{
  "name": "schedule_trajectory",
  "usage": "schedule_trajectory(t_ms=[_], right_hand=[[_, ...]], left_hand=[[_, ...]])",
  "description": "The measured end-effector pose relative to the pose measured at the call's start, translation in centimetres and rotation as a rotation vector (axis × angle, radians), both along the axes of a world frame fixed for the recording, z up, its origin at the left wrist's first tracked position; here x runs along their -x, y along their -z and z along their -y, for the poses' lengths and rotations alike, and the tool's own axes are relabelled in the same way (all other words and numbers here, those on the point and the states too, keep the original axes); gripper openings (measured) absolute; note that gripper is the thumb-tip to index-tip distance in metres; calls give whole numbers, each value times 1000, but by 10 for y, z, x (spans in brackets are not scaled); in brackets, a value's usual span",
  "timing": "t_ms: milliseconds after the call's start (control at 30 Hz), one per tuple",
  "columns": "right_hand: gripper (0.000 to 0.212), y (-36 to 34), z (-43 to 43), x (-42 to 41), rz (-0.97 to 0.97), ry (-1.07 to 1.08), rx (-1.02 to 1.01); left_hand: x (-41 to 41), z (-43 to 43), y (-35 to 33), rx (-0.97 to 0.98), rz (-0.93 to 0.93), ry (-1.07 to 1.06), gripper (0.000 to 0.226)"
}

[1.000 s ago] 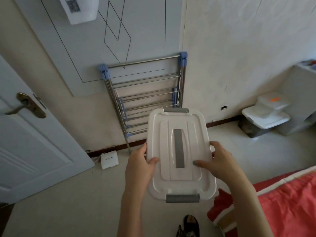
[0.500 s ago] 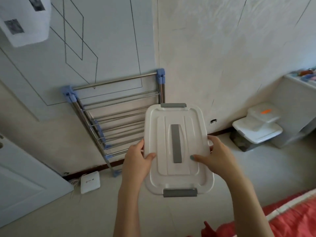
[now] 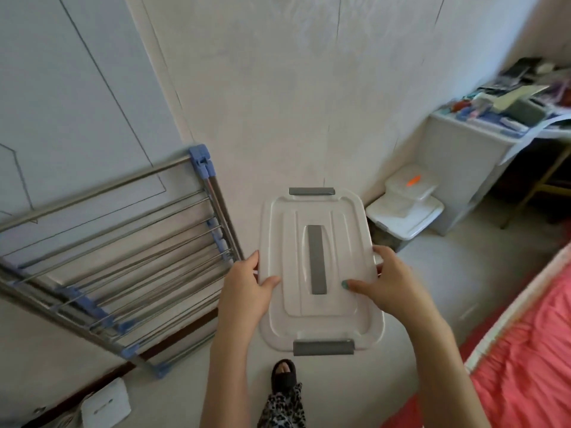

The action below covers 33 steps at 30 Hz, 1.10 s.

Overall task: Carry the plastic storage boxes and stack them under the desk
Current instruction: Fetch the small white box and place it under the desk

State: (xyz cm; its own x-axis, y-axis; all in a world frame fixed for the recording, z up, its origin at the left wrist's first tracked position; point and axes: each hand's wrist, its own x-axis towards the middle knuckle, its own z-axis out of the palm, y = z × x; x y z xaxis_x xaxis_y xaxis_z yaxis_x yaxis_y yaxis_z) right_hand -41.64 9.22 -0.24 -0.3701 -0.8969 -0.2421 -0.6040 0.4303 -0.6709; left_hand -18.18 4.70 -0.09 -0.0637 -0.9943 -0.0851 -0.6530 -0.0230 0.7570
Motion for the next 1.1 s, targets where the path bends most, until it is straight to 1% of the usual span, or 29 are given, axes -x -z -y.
schedule_trajectory(t_ms=[67,100,200,333,467,600,733,800,933,1100], right_hand=[[88,2,22,19,-7,51,-13],[89,1,35,27,-8,74,-15],[90,-1,82,53,-4,181,-22],[90,-5,128,76,-1,283,-6],[89,-1,163,96,12,400,-2],[90,1,175,125,42,484,-61],[89,1,186,165,22,552,-74],[90,5,193,184,19,569,-91],[92,17,218,240,25,591,-130],[87,18,252,325,11,579,-174]], left_hand=[[19,34,3,2,-6,79,35],[28,52,1,7,-5,106,32],[61,121,-3,8,17,201,34],[95,186,-5,22,66,295,36],[135,243,-5,46,120,371,48],[176,272,-4,35,128,470,49],[223,296,1,5,132,570,37],[247,308,5,0,150,588,35],[307,337,13,-11,150,620,37],[391,371,15,-22,149,643,43]])
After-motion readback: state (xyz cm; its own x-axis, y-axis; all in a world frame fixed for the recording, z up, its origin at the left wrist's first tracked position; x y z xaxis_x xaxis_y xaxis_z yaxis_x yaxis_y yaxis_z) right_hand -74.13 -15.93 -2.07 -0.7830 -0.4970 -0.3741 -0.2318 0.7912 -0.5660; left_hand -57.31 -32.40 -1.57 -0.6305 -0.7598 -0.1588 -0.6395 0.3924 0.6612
